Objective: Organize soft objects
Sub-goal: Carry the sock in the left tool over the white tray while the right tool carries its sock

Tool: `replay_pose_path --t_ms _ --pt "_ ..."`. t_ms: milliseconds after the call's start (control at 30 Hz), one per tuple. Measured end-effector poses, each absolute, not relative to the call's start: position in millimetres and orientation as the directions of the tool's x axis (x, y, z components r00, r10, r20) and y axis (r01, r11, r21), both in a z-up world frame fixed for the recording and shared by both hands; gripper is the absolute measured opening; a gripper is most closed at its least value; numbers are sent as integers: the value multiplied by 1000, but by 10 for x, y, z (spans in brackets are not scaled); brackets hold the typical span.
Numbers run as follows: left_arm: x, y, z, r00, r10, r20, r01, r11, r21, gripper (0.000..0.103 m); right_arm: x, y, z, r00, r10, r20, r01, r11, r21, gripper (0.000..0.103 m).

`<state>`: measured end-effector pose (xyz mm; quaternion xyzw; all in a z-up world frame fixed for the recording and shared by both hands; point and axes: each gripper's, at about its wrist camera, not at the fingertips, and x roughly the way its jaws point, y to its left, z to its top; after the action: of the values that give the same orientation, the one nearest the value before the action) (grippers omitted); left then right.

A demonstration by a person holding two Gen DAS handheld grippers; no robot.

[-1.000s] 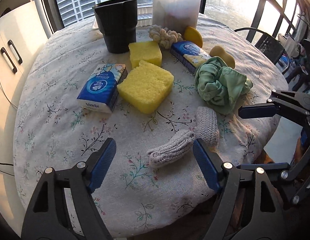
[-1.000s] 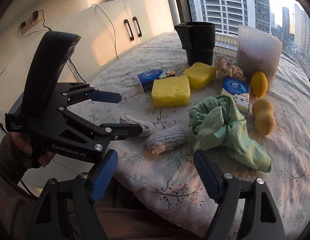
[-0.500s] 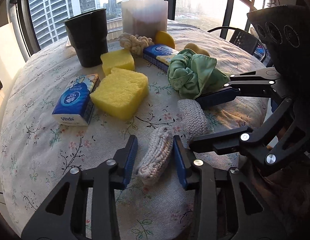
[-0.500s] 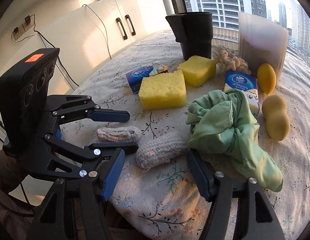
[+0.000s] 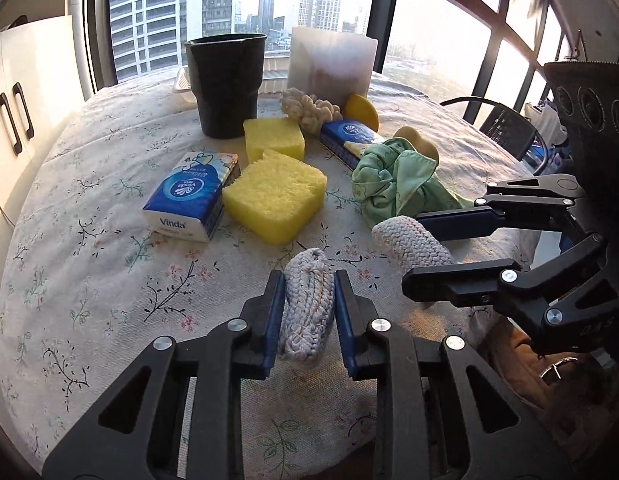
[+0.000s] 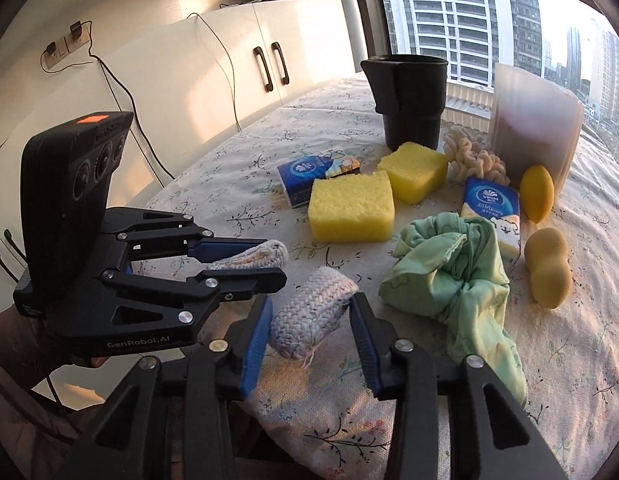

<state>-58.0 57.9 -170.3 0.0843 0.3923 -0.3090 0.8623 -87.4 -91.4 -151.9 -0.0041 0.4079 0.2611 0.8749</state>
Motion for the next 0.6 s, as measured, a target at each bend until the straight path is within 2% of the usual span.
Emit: replay_pose_path --t_ms 333,600 --pt "-385 780 -1499 610 -373 -699 473 879 -56 23 -832 -1454 -1190 660 313 -683 -310 942 132 43" --pt "-32 962 -1375 666 -308 -679 377 925 -49 23 -537 -1970 -1222 696 176 -696 -143 984 105 43"
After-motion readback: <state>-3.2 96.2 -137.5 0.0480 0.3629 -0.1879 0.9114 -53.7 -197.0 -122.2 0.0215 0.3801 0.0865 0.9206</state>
